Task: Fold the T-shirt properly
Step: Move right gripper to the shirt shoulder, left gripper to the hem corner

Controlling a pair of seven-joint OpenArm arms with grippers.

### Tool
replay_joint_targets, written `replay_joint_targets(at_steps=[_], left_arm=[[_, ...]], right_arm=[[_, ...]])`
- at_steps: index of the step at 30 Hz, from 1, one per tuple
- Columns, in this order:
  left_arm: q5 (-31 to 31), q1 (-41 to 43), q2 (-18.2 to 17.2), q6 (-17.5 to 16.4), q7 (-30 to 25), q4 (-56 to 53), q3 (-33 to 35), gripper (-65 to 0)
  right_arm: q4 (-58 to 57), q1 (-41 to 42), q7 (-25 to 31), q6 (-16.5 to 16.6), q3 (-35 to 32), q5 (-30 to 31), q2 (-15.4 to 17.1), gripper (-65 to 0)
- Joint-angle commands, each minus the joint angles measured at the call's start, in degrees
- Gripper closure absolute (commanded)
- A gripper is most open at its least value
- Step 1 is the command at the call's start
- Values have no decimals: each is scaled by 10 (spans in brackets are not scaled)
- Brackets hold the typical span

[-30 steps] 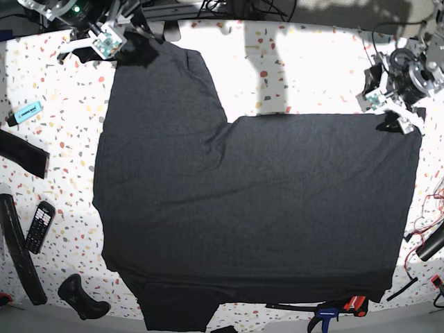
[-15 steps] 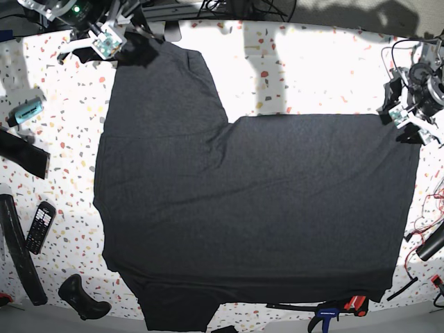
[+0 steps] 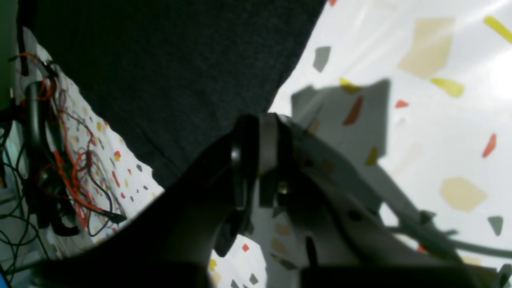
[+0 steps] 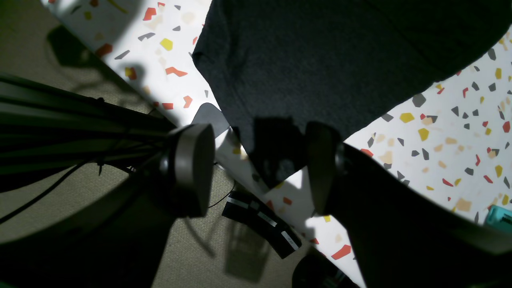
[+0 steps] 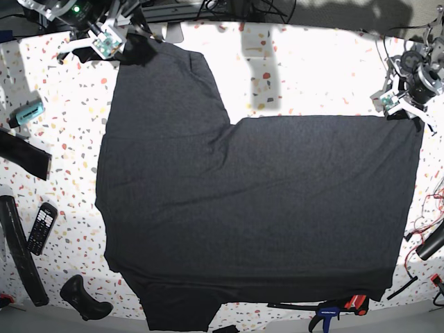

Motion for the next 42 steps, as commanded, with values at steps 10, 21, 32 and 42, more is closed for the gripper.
replay_joint_targets(at_steps=[10, 21, 32, 42], left_arm=[[19, -14, -11, 43, 112, -11, -10, -218], [-25, 15, -63, 41, 183, 101, -10, -218], [-101, 16, -95, 36, 193, 139, -10, -218], [-84, 58, -92, -55, 29, 118, -10, -218]], right_arm=[[10, -3, 9, -1, 3, 3, 5, -353], [10, -3, 6, -1, 3, 3, 1, -353], [10, -3, 5, -1, 3, 3, 2, -353], [10, -3, 5, -1, 3, 3, 2, -353]])
